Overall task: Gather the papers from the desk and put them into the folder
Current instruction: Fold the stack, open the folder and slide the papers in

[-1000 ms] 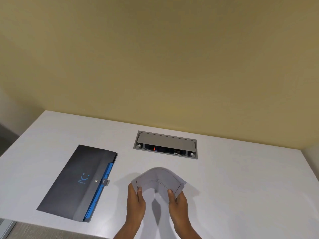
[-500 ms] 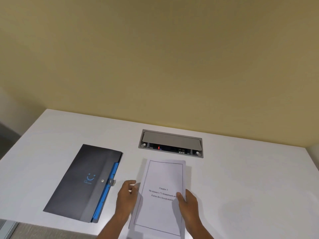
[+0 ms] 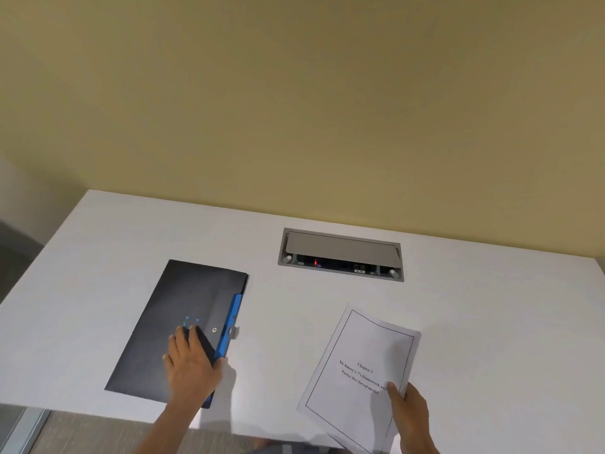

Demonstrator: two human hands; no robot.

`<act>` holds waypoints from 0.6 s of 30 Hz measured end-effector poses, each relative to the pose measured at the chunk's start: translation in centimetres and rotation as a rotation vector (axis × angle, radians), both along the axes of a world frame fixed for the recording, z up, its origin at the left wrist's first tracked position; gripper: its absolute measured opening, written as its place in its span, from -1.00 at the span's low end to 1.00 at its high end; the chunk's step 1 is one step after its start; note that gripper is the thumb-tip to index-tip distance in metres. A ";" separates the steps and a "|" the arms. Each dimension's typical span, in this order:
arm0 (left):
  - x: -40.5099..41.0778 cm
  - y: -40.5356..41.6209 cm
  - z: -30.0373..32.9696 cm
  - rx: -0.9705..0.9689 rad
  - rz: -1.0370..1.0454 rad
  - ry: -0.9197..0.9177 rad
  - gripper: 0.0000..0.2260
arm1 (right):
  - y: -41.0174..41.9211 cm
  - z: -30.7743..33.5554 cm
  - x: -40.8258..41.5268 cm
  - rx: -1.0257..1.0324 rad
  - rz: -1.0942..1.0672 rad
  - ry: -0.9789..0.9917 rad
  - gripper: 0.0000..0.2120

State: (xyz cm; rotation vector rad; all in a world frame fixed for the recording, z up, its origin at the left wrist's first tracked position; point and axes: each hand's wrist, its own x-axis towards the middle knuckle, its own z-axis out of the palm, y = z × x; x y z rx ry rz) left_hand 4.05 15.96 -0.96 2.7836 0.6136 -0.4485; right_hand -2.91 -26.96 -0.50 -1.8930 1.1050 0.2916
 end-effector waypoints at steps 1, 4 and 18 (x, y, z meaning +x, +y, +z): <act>-0.1 0.2 -0.4 0.028 -0.032 0.027 -0.09 | 0.1 0.0 -0.2 -0.011 -0.001 0.008 -0.82; -0.1 0.7 -1.3 0.051 -0.070 0.013 -0.01 | 0.9 0.1 -0.7 -0.024 -0.021 0.000 -0.83; 2.1 -0.4 1.3 -0.001 -0.122 0.194 -0.26 | 1.0 1.2 0.1 0.010 -0.027 -0.094 -0.83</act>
